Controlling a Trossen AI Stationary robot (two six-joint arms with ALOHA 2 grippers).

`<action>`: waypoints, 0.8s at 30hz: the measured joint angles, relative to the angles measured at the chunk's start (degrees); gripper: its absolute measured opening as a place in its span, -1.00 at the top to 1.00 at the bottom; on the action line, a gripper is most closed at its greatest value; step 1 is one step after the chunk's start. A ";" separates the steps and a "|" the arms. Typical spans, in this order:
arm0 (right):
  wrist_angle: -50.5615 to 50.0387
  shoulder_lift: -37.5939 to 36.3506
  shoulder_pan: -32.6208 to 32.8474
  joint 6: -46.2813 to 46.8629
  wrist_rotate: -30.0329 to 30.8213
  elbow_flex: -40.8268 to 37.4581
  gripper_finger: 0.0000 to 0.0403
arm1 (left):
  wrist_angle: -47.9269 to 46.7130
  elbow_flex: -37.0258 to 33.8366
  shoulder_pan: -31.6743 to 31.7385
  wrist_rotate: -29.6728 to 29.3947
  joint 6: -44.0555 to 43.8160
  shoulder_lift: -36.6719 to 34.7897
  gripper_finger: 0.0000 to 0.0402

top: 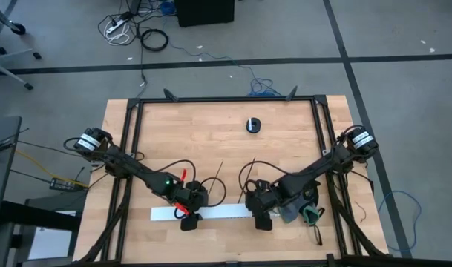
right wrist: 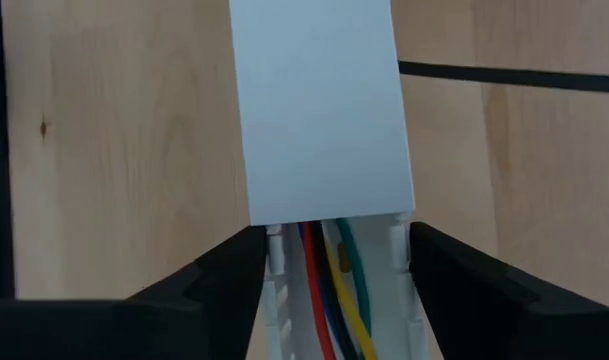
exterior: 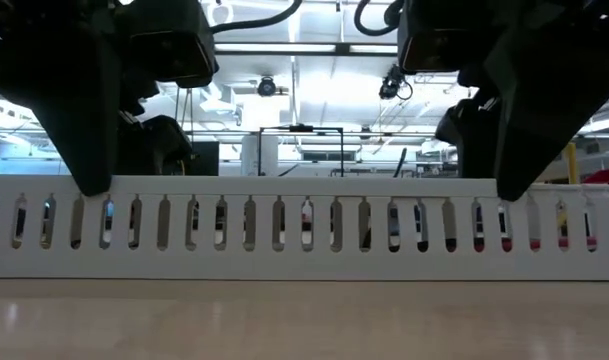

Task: Ziptie cables
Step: Close the white cable duct

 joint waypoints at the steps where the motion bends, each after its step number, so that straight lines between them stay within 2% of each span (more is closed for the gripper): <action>1: -0.04 -0.02 -0.05 0.68 -0.74 0.00 -0.18 | -0.06 0.00 0.00 0.00 0.00 0.00 -0.20; 11: -2.01 -0.41 0.39 2.81 -1.34 0.32 -0.31 | -0.55 -0.02 0.02 0.00 -0.64 0.07 -0.20; 24: -13.27 -0.65 2.24 -0.10 -1.53 5.09 -0.34 | -0.89 -0.13 0.02 0.26 -1.18 0.09 -0.20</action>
